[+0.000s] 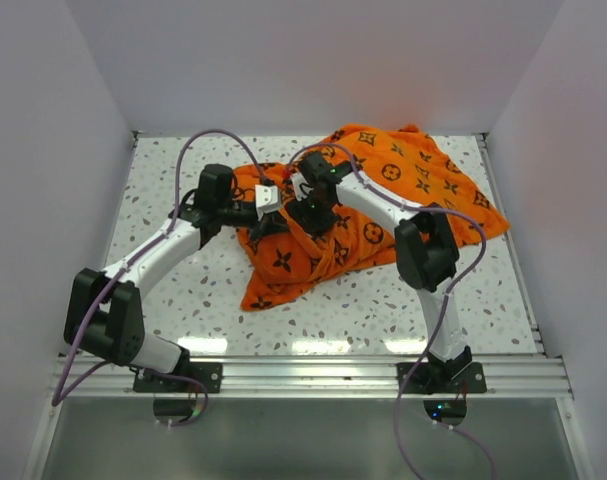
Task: Put the pillow into the pillowcase
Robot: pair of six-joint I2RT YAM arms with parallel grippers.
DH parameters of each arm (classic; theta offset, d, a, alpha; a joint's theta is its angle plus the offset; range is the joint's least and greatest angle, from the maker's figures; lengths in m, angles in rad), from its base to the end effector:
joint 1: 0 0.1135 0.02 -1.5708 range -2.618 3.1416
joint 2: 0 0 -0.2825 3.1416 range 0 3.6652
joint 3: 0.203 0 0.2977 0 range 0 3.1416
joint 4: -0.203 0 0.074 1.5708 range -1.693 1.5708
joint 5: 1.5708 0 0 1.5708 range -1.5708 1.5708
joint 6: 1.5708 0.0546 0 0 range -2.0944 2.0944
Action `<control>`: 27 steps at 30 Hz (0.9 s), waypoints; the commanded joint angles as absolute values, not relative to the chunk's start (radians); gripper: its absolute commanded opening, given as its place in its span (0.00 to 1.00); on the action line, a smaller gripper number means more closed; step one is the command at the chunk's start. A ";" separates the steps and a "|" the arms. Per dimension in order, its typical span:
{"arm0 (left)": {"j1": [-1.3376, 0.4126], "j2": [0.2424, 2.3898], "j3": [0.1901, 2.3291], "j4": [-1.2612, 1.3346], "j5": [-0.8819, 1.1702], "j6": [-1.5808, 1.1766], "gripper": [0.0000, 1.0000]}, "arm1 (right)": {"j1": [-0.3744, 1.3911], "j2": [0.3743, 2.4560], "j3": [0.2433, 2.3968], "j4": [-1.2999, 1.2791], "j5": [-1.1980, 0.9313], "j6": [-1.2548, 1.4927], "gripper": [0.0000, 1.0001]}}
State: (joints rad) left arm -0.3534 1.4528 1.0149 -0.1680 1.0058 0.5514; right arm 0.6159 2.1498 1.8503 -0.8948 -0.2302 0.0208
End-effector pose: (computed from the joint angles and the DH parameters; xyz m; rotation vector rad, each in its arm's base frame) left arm 0.3228 -0.1682 0.2660 1.3382 1.4866 -0.9526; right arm 0.4153 0.3092 0.2030 -0.8853 2.6753 0.4773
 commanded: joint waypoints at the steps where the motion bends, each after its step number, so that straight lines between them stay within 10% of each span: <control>1: -0.342 1.456 1.009 -0.085 1.002 0.468 0.00 | 0.630 2.148 1.847 -0.877 -0.130 0.005 0.53; 6: -0.296 1.457 1.011 0.043 0.989 0.275 0.00 | 0.603 2.036 1.897 -0.894 -0.198 0.005 0.08; 11: -0.253 1.467 1.022 0.135 1.028 0.033 0.00 | 0.604 1.960 1.936 -0.931 -0.311 -0.058 0.16; 19: -0.245 1.433 1.008 0.141 1.012 0.035 0.00 | 0.568 1.959 1.953 -0.948 -0.389 -0.028 0.00; 27: -0.337 1.639 0.885 0.840 0.928 -0.799 0.00 | 0.543 1.781 1.856 -0.637 -0.578 0.216 0.00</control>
